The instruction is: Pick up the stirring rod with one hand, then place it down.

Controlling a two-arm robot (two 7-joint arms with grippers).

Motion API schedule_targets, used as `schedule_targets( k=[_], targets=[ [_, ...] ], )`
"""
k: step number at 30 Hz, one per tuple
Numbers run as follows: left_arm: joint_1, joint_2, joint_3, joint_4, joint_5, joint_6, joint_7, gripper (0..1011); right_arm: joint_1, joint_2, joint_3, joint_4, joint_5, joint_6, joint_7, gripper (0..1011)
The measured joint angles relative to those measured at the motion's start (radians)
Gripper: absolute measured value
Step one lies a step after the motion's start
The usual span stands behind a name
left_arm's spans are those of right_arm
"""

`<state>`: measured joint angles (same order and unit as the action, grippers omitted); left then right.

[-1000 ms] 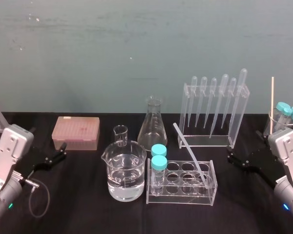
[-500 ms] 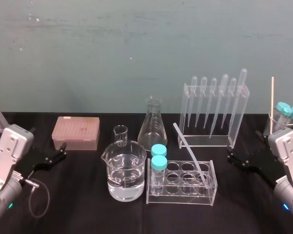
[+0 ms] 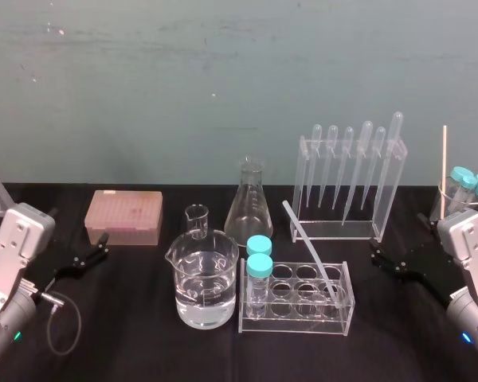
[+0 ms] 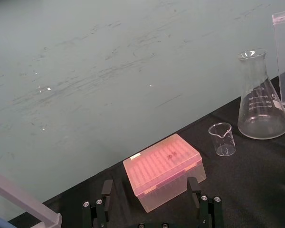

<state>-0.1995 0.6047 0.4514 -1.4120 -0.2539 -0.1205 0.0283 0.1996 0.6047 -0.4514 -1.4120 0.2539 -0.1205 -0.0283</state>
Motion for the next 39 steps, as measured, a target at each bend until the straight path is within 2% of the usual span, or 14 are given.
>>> schedule_targets(
  k=[5, 9, 12, 15, 17, 18, 21, 23, 24, 26, 28, 29, 34, 39],
  targets=[
    [0.000, 0.000, 0.000, 0.000, 0.000, 0.000, 0.000, 1000, -0.005, -0.011, 0.022, 0.004, -0.014, -0.038, -0.013, 1003],
    [0.000, 0.000, 0.000, 0.000, 0.000, 0.000, 0.000, 1000, -0.003, -0.027, 0.049, 0.010, -0.048, -0.134, -0.048, 1003],
    [0.000, 0.000, 0.000, 0.000, 0.000, 0.000, 0.000, 1000, 0.029, -0.050, 0.062, 0.018, -0.085, -0.270, -0.056, 1003],
    [0.000, 0.000, 0.000, 0.000, 0.000, 0.000, 0.000, 1000, 0.062, -0.065, 0.057, 0.027, -0.092, -0.340, -0.025, 1003],
    [0.000, 0.000, 0.000, 0.000, 0.000, 0.000, 0.000, 1000, 0.104, -0.082, 0.039, 0.041, -0.084, -0.406, 0.041, 1003],
    [0.000, 0.000, 0.000, 0.000, 0.000, 0.000, 0.000, 1000, 0.104, -0.082, 0.039, 0.041, -0.084, -0.406, 0.041, 1003],
    [0.000, 0.000, 0.000, 0.000, 0.000, 0.000, 0.000, 1000, 0.144, -0.098, 0.010, 0.052, -0.040, -0.428, 0.136, 1003],
    [0.000, 0.000, 0.000, 0.000, 0.000, 0.000, 0.000, 1000, 0.156, -0.104, -0.005, 0.056, -0.007, -0.427, 0.187, 1003],
    [0.000, 0.000, 0.000, 0.000, 0.000, 0.000, 0.000, 1000, 0.169, -0.112, -0.026, 0.057, 0.050, -0.401, 0.265, 1003],
    [0.000, 0.000, 0.000, 0.000, 0.000, 0.000, 0.000, 1000, 0.171, -0.114, -0.032, 0.057, 0.067, -0.387, 0.287, 1003],
    [0.000, 0.000, 0.000, 0.000, 0.000, 0.000, 0.000, 1000, 0.172, -0.118, -0.052, 0.050, 0.126, -0.316, 0.359, 1003],
    [0.000, 0.000, 0.000, 0.000, 0.000, 0.000, 0.000, 1000, 0.172, -0.118, -0.052, 0.050, 0.126, -0.316, 0.359, 1003],
    [0.000, 0.000, 0.000, 0.000, 0.000, 0.000, 0.000, 1000, 0.159, -0.120, -0.067, 0.035, 0.202, -0.144, 0.424, 1003],
    [0.000, 0.000, 0.000, 0.000, 0.000, 0.000, 0.000, 1000, 0.156, -0.123, -0.065, 0.034, 0.215, -0.033, 0.417, 1003]
  ],
)
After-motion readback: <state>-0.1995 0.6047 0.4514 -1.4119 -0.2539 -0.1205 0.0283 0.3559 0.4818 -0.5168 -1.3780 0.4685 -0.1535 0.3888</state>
